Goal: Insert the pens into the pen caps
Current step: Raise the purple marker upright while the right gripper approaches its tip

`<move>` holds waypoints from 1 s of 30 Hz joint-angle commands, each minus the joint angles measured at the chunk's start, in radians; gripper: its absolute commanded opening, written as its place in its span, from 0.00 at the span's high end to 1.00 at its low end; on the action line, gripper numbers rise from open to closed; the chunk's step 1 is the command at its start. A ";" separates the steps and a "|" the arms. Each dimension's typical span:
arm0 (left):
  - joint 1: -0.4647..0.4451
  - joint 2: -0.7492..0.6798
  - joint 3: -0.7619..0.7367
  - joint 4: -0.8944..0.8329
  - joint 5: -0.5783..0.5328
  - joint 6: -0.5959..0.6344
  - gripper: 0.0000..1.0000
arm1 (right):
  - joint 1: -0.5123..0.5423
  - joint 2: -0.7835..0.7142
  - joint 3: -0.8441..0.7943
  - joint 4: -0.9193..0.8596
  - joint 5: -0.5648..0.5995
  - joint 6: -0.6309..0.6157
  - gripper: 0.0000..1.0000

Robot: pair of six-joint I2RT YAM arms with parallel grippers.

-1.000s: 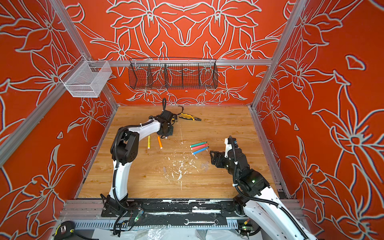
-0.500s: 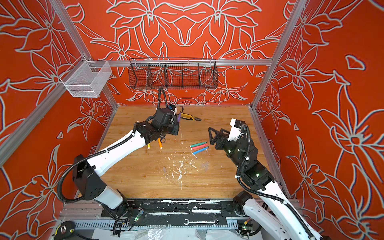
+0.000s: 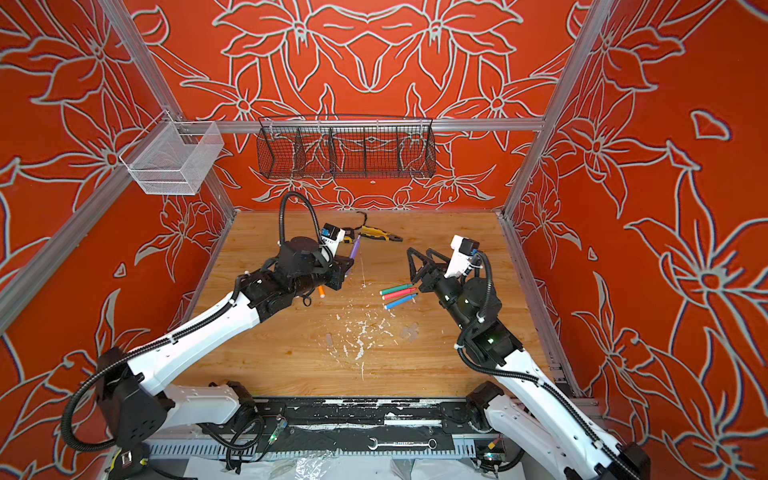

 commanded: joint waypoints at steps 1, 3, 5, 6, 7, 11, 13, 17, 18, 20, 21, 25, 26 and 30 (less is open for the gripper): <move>-0.029 -0.080 -0.057 0.148 0.100 0.048 1.00 | 0.006 0.062 0.080 0.060 -0.139 0.049 0.27; -0.047 -0.111 -0.078 0.154 0.102 0.054 1.00 | 0.006 0.111 0.100 0.078 -0.199 0.073 0.28; -0.060 -0.126 -0.079 0.139 0.106 0.054 1.00 | 0.010 0.153 0.129 0.087 -0.269 0.085 0.29; -0.065 -0.130 -0.081 0.137 0.107 0.054 1.00 | 0.015 0.166 0.137 0.089 -0.290 0.087 0.29; -0.069 -0.133 -0.081 0.136 0.104 0.051 1.00 | 0.021 0.178 0.146 0.091 -0.303 0.087 0.29; -0.089 -0.138 -0.076 0.122 0.102 0.048 1.00 | 0.057 0.215 0.153 0.116 -0.313 0.091 0.29; -0.098 -0.143 -0.077 0.125 0.089 0.047 1.00 | 0.082 0.228 0.160 0.121 -0.315 0.082 0.31; -0.109 -0.140 -0.079 0.129 0.093 0.046 1.00 | 0.126 0.244 0.178 0.104 -0.319 0.059 0.35; -0.113 -0.136 -0.079 0.129 0.092 0.046 1.00 | 0.135 0.246 0.177 0.102 -0.315 0.056 0.37; -0.122 -0.129 -0.078 0.128 0.092 0.047 1.00 | 0.148 0.248 0.177 0.104 -0.301 0.045 0.44; -0.126 -0.125 -0.078 0.127 0.092 0.049 1.00 | 0.150 0.248 0.176 0.103 -0.294 0.040 0.47; -0.142 -0.127 -0.073 0.118 0.092 0.059 1.00 | 0.152 0.254 0.173 0.100 -0.270 0.037 0.58; -0.145 -0.133 -0.076 0.120 0.092 0.063 1.00 | 0.152 0.260 0.174 0.102 -0.275 0.038 0.62; -0.156 -0.150 -0.094 0.136 0.098 0.082 1.00 | 0.154 0.281 0.188 0.091 -0.287 0.039 0.77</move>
